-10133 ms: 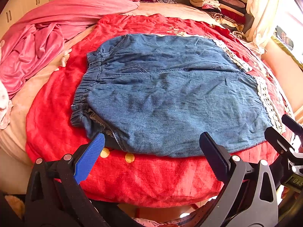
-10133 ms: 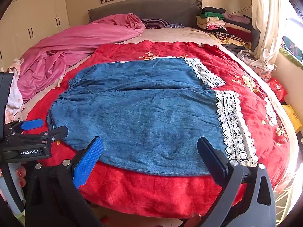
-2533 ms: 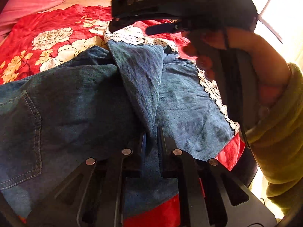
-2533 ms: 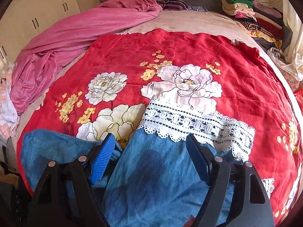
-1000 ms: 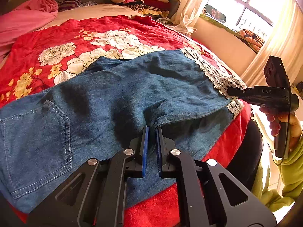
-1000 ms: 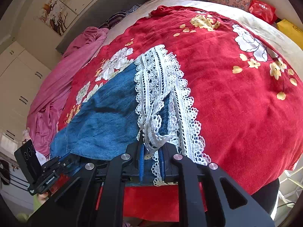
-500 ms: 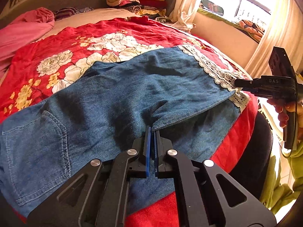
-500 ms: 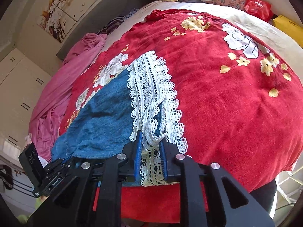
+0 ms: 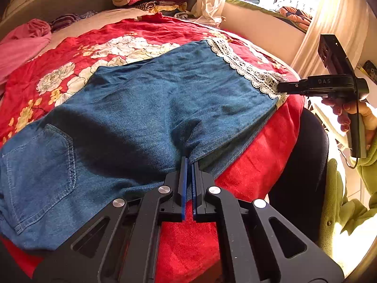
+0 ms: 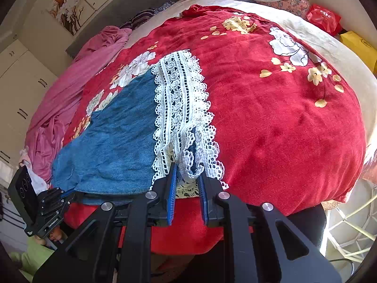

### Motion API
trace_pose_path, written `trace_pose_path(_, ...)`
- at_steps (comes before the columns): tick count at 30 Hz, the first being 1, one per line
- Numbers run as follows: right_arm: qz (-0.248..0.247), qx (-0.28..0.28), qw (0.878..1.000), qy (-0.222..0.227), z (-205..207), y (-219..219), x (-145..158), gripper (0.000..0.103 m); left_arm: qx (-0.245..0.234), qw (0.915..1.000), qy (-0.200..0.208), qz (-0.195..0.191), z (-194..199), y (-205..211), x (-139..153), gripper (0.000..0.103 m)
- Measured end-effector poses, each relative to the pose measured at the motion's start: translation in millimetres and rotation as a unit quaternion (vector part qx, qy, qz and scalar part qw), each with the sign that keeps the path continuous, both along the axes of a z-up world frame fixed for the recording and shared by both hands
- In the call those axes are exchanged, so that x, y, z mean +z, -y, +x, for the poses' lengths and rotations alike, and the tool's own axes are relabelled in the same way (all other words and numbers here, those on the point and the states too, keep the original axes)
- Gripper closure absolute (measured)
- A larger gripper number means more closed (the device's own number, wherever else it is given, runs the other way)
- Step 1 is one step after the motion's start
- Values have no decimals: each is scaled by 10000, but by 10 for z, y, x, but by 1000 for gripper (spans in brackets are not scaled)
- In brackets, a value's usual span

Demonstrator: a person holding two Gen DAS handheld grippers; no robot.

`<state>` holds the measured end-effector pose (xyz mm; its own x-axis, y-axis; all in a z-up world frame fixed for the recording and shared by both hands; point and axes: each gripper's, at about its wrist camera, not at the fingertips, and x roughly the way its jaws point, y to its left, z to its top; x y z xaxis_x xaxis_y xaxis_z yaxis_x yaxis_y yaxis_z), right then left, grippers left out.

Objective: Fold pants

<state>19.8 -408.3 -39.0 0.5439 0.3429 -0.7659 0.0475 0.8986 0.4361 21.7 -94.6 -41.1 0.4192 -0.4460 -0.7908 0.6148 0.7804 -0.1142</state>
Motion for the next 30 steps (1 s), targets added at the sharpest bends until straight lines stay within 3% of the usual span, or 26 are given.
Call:
trace_pose_path(4, -70, 12, 9999, -101, 14, -1, -83, 89, -11, 9999, -32, 152, -10, 51, -86, 103)
trace_pose_path(7, -163, 127, 9998, 19, -11, -41, 17, 82, 19, 9999, -54, 123, -19, 33, -104, 101)
trace_pose_path(8, -145, 143, 9997, 119, -26, -36, 67, 75, 28, 9999, -82, 58, -24, 12, -99, 98)
trace_pose_path(9, -178, 109, 9995, 220, -45, -22, 117, 61, 39, 9999, -120, -11, -24, -10, -91, 95)
trace_pose_path(11, -353, 1, 9987, 366, -74, 1, 204, 53, 89, 9998, -163, -121, -41, -47, -68, 79)
trace_pose_path(16, -556, 348, 9957, 648, -74, -202, 336, 53, 353, 9988, -104, -326, -150, -244, 73, 74)
trace_pose_path(21, -656, 1243, 9877, 687, 95, -752, 321, 53, 1204, 9914, 22, -508, -197, -821, 286, 66)
trace_pose_path(25, -996, 2270, 9650, 851, 128, -1349, 289, 53, 2070, 9779, -52, -285, -253, -1316, 302, 54)
trace_pose_path(30, -1730, 3590, 9103, 1116, -75, -1994, 197, 54, 3012, 9500, -509, -643, -246, -1858, 196, 52)
